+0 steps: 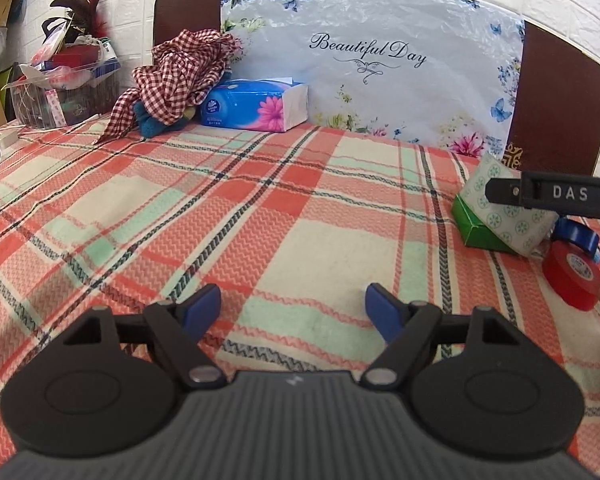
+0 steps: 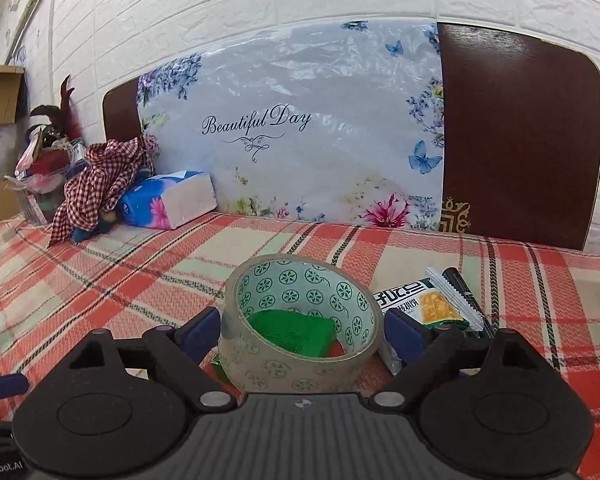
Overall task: Organize objects
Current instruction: 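Reach the right gripper to the clear packing tape roll and grasp it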
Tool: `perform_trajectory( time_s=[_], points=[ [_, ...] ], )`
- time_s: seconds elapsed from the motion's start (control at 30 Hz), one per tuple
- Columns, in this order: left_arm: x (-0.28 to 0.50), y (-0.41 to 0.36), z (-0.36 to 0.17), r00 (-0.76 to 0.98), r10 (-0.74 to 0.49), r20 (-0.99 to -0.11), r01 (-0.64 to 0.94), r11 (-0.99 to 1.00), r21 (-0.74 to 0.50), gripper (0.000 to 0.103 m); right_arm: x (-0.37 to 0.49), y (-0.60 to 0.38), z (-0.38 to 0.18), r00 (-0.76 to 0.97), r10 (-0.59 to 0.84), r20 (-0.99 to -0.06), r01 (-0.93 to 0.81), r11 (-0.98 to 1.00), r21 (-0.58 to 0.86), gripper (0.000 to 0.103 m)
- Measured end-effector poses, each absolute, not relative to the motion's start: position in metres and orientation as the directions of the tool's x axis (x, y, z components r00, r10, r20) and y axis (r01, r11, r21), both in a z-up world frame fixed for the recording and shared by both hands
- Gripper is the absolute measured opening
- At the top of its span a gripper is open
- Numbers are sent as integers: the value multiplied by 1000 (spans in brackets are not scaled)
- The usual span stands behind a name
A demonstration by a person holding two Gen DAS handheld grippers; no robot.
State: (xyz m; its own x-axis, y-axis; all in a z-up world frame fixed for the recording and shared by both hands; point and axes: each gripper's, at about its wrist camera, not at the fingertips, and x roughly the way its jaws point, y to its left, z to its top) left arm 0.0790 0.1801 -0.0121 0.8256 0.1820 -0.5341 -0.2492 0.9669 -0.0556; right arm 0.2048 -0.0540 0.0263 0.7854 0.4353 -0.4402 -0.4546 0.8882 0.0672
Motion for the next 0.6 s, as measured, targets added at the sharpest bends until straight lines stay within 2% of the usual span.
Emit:
perform_trajectory(
  time_s=[0.27,0.4,0.5,0.6],
  points=[
    [80,179,-12,822,183,-539,-251,967,-54,80,142,-74,51,825,465,-321,-511,857,-72,87],
    [80,179,-12,821,184,-541,-250,967,-50,81,81,-112,49,806,484,-341,-552,822,-139,86],
    [82,177,-13,816,186,-548,-243,970,-32,82,37,-140,36,811,442,-384,-537,823,-185,87],
    [86,170,-11,797,206,-568,-237,971,20,84,9,-156,27,810,429,-401,-541,811,-224,89]
  ],
)
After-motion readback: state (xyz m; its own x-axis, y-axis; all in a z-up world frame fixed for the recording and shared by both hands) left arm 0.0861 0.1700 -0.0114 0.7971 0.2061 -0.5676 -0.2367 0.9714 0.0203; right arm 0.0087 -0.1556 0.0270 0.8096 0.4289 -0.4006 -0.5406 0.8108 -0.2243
